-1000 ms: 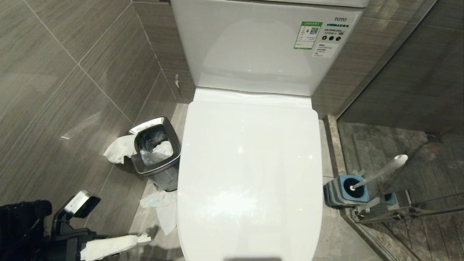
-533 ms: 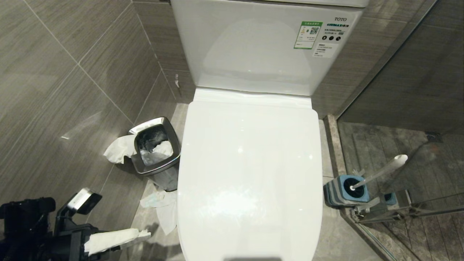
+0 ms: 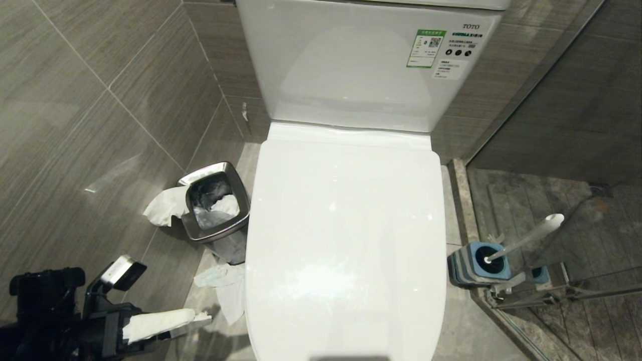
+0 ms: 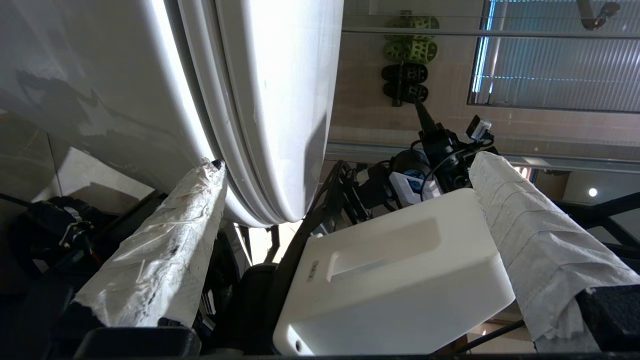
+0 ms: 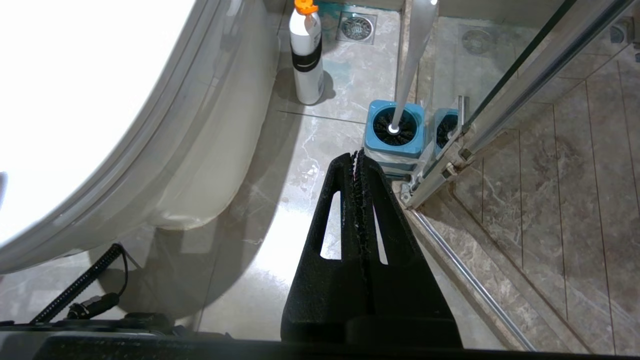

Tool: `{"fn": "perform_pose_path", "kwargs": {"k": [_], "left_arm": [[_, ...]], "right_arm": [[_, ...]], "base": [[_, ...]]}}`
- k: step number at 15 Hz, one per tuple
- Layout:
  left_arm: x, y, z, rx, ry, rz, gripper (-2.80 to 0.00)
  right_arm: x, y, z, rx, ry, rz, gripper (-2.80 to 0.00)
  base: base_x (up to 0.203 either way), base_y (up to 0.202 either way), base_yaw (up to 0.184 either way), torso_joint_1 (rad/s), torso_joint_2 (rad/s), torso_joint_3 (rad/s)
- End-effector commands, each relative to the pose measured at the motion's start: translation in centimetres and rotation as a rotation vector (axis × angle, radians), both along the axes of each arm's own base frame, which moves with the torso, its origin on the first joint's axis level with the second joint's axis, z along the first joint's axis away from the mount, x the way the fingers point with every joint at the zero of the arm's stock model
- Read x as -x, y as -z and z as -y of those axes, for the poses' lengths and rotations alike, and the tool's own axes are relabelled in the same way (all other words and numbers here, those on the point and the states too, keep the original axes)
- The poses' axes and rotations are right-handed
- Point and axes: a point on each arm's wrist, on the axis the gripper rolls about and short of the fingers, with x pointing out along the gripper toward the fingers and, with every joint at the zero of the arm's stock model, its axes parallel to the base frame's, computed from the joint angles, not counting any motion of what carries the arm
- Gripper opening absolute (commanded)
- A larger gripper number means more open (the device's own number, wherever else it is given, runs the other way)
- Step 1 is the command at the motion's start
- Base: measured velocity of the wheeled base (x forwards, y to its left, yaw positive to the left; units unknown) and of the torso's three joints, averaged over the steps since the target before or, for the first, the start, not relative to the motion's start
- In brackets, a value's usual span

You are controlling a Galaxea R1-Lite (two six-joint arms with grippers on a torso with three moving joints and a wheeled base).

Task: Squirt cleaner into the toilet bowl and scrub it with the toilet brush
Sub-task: Use the left hand to lift the toilet lid slightly

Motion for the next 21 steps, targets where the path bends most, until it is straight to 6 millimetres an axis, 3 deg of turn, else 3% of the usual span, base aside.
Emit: {"fn": "perform_pose_path", "kwargs": {"k": [1,10,17,21], "left_arm": [[-0.2,-0.1,0.0,0.003,0.01,0.011,0.0],[-0.3,0.0,0.3,0.004,0.025,0.007,0.0],[-0.9,2.4,0.3,0.018,0.043,-0.025,0.0],[-1.1,2.3,0.7,0.021,0.073,-0.009,0.0]], "right_arm": [[0.0,0.0,0.0,-0.001,0.0,-0.001,-2.8],[0.0,0.0,0.0,-0.001,0.0,-0.001,-2.8],[0.0,0.0,0.0,-0.001,0.0,-0.001,-2.8],[0.0,0.0,0.0,-0.001,0.0,-0.001,-2.8]], "base": [[0.0,0.0,0.0,0.0,0.0,0.0],[0.0,0.0,0.0,0.0,0.0,0.0],[0.0,0.0,0.0,0.0,0.0,0.0],[0.0,0.0,0.0,0.0,0.0,0.0]]}}
